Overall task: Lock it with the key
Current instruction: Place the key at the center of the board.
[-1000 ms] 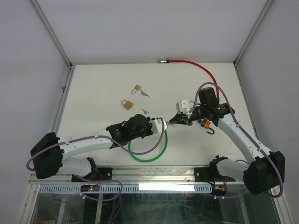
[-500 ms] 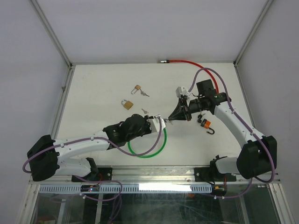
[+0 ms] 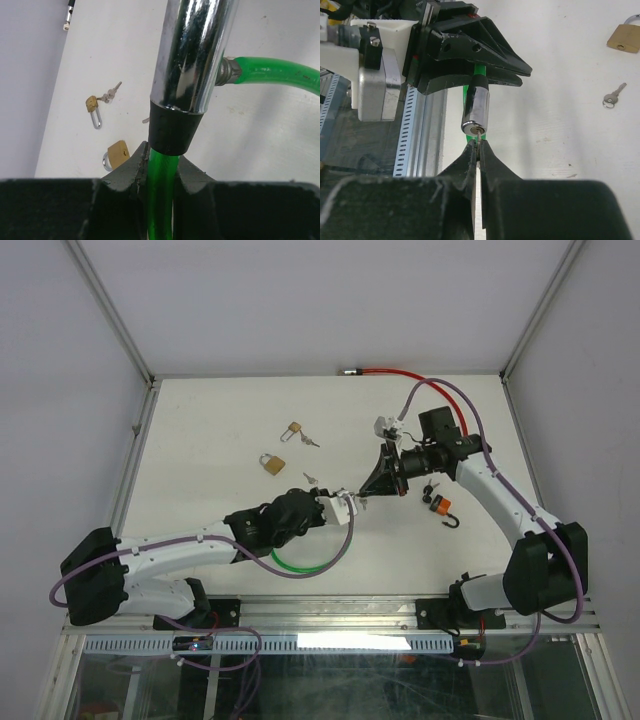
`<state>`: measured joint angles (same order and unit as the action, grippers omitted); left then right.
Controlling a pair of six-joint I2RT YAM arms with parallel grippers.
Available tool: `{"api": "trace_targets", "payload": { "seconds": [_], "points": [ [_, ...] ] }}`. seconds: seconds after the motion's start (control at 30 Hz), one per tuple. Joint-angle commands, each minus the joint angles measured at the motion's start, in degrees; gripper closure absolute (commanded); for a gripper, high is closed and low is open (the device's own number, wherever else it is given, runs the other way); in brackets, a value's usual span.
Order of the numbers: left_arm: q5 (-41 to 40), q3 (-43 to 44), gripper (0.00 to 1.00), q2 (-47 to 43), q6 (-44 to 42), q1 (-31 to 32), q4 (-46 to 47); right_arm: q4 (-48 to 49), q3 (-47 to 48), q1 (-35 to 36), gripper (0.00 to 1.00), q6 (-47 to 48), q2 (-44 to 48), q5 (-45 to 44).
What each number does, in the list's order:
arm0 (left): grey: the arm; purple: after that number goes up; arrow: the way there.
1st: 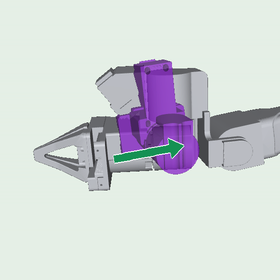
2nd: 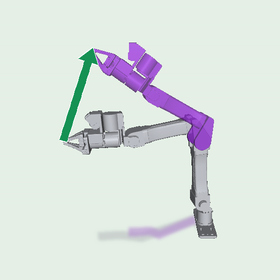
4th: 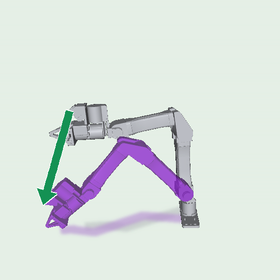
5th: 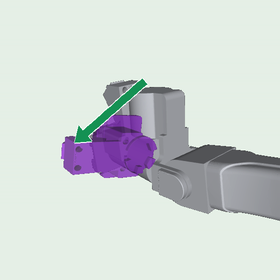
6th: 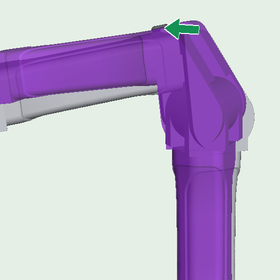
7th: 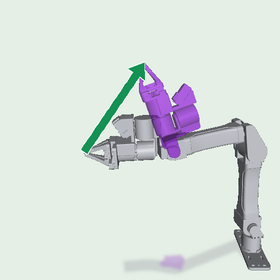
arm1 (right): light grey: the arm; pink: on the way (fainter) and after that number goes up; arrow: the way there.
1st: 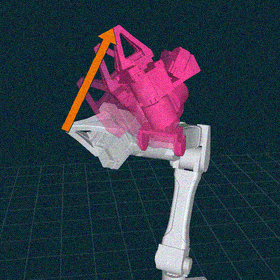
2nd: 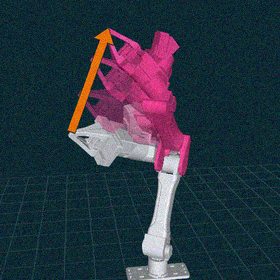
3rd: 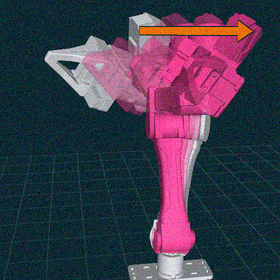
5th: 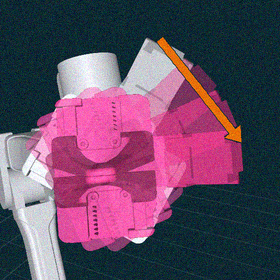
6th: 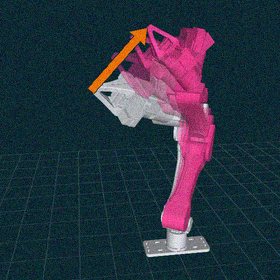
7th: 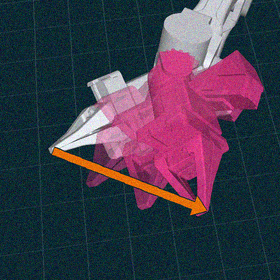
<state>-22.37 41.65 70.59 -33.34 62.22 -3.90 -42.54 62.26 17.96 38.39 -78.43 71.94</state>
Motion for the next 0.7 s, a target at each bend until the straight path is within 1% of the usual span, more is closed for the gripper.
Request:
{"api": "trace_targets", "payload": {
  "seconds": [0.0,0.07,0.27,0.33,0.4,0.53,0.67],
  "points": [
    [-10.7,1.7,1.00,0.3,-1.9,-0.3,-1.4,-4.6,2.7,-1.1,1.00,2.8,1.6,-1.7],
    [-9.7,1.2,1.00,-1.1,-1.5,-0.2,-1.4,-5.4,2.2,-1.1,1.00,6.0,3.1,-3.2],
    [-3.4,-1.6,1.00,-6.7,-0.3,-0.3,0.1,-5.4,1.2,-1.4,1.00,10.9,6.7,-9.2],
    [-1.3,-2.2,1.00,-7.4,-0.3,-0.2,0.1,-7.0,1.2,-1.7,1.00,14.5,7.8,-9.2],
    [-0.2,-2.3,1.00,-7.4,0.1,-0.3,0.0,-7.4,0.9,-2.1,1.00,15.8,8.8,-8.2],
    [1.9,-2.2,1.00,-7.4,2.7,-0.3,0.0,-5.1,-0.3,-4.1,1.00,14.1,9.3,-5.8],
    [5.3,-3.2,1.00,-8.9,9.7,-1.7,2.6,2.1,-2.9,-6.6,1.00,5.7,8.9,-2.0]
  ]
}}
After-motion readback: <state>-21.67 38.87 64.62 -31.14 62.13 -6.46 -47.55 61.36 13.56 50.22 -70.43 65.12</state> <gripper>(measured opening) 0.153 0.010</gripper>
